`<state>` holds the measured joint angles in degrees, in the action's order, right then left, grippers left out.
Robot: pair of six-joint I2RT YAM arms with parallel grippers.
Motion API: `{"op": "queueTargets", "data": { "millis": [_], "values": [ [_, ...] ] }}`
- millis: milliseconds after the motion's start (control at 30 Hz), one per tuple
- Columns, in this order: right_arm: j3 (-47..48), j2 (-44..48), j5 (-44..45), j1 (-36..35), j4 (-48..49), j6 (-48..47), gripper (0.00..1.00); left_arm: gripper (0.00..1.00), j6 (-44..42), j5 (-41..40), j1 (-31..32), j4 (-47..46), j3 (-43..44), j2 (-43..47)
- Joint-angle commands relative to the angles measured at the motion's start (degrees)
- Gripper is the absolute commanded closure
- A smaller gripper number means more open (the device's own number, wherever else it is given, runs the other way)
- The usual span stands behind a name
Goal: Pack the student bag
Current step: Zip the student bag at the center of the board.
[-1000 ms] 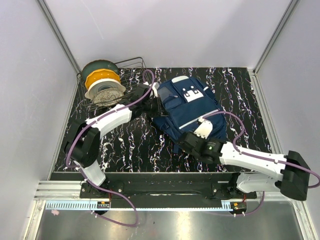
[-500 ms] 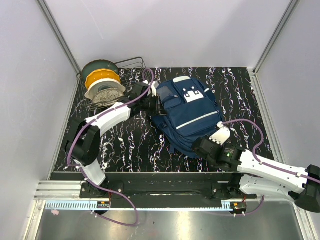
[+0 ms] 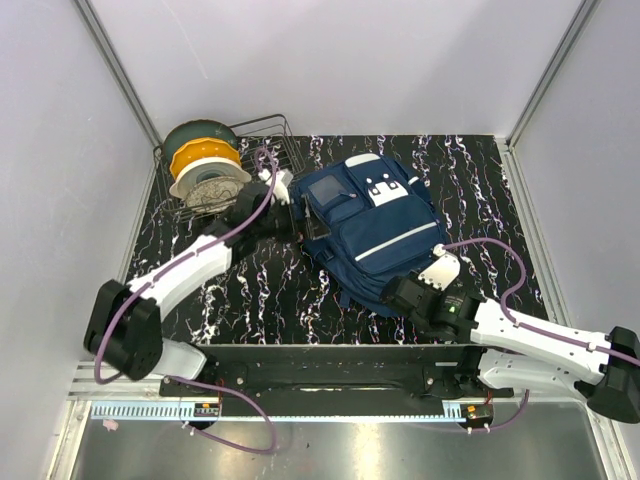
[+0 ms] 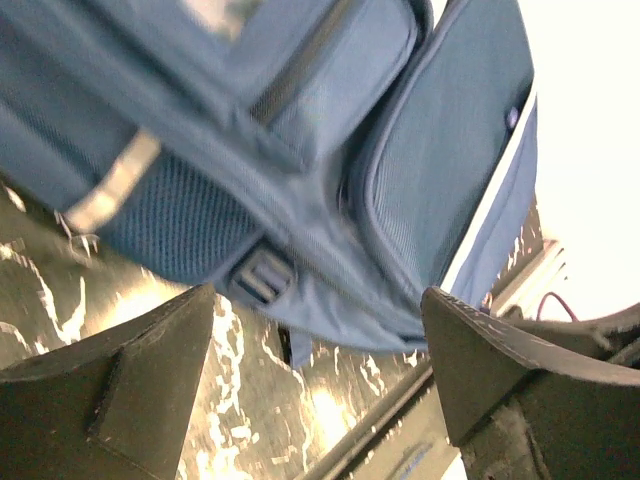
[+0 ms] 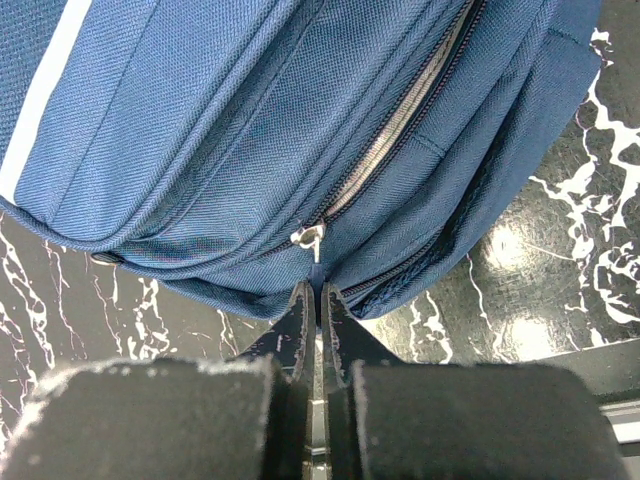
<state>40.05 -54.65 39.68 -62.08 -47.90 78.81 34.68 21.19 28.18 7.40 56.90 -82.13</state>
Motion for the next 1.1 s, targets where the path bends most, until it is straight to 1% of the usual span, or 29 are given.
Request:
{"op": "queueTargets", "data": {
  "millis": [0,67,100,133,167,233,267,333,400,433,500,567,600,733,800,900,933,1067],
  "values": [
    [-0.33,0.25,3.12,0.38,1.14,0.91,1.0,0.11,7.59,-3.7,2.57,-5.89,-8.72,6.79],
    [-0.68,0.77,3.03,0.38,2.45,0.65,1.0,0.1,11.63,-5.36,4.85,-7.66,-12.68,8.29],
    [-0.94,0.95,2.86,0.39,2.9,0.13,1.0,0.1,12.95,-6.68,5.73,-10.88,-13.57,8.65],
    [-1.12,1.13,2.68,0.39,3.77,-0.23,1.0,0.1,14.87,-7.3,7.92,-12.57,-15.05,9.0],
    [-1.2,1.21,2.42,0.39,3.95,-0.4,1.0,0.1,15.68,-7.74,9.07,-15.8,-15.5,9.09],
    [-0.94,0.95,2.16,0.3,4.39,-1.63,1.0,0.1,17.69,-9.58,12.05,-18.2,-15.77,8.57],
    [-0.77,0.87,1.98,0.3,4.39,-2.25,1.0,0.1,18.49,-9.94,12.85,-20.3,-15.68,7.69],
    [-0.42,0.69,1.72,0.38,4.57,-2.6,1.0,0.1,21.38,-12.57,14.87,-21.37,-15.77,6.63],
    [-0.24,0.86,0.93,0.39,4.83,-3.04,1.0,0.1,23.67,-14.59,15.76,-24.96,-17.43,5.4],
    [-0.33,0.95,0.66,0.3,5.36,-3.04,1.0,0.1,26.12,-15.38,16.54,-26.19,-18.14,4.96],
    [-0.59,1.21,0.05,0.3,6.06,-3.22,1.0,0.12,27.98,-17.49,17.16,-30.06,-19.63,3.65],
    [-0.77,1.48,-0.57,0.38,7.12,-3.31,1.0,0.16,29.48,-17.85,17.17,-31.21,-19.55,1.98],
    [-0.85,1.65,-0.83,0.3,7.64,-3.48,1.0,0.19,30.18,-18.02,17.34,-31.3,-19.29,1.54],
    [-0.68,1.66,-1.01,0.3,8.0,-4.27,1.0,0.21,30.98,-20.04,18.48,-30.17,-19.37,1.61],
    [-0.42,1.66,-0.92,0.3,7.82,-4.71,1.0,0.23,31.85,-22.67,19.1,-29.2,-20.33,2.23],
    [-0.15,1.66,-0.83,0.3,8.0,-4.71,1.0,0.34,33.35,-25.49,19.36,-31.73,-22.53,3.38],
    [-0.06,1.66,-0.83,0.3,7.91,-4.71,1.0,0.43,33.53,-25.93,19.36,-33.57,-22.8,3.29],
    [0.03,1.66,-1.1,0.38,8.52,-5.06,1.0,0.63,33.35,-25.24,19.45,-36.75,-21.93,0.49]
  ]
}}
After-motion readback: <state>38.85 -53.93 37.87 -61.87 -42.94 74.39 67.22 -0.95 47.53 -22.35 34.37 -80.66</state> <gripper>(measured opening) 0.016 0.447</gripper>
